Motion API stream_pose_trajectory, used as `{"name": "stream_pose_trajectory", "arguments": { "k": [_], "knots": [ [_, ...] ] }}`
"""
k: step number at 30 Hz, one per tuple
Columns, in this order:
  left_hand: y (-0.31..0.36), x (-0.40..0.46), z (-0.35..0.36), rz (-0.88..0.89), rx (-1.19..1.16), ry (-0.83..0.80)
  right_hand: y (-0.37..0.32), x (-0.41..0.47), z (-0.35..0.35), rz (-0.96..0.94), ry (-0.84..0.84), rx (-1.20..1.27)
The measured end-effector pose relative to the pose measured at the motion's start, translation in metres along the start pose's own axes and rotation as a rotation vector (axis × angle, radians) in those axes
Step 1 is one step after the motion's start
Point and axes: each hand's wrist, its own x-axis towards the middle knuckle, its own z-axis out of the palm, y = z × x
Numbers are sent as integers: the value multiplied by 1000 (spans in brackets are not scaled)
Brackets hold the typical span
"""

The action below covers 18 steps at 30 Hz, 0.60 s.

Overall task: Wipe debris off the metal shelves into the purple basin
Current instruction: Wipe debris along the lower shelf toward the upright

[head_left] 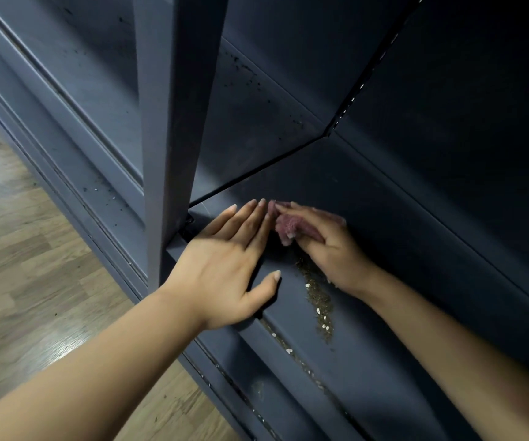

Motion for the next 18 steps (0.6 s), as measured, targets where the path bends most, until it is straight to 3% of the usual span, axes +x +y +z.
{"name": "stream_pose_trajectory", "arguments": {
  "k": [3,9,15,18],
  "knots": [
    [2,-5,-4,-25,12,-15,-6,5,0,74,39,149],
    [-14,-29,-12,-102,134,46,-16,40,-6,121,186,181],
    [-11,-32,-4,-137,124,53,-27,69,28,85,20,-159],
    [-13,-33,-4,-128,125,58,-30,46,25,95,15,-120]
  ]
}}
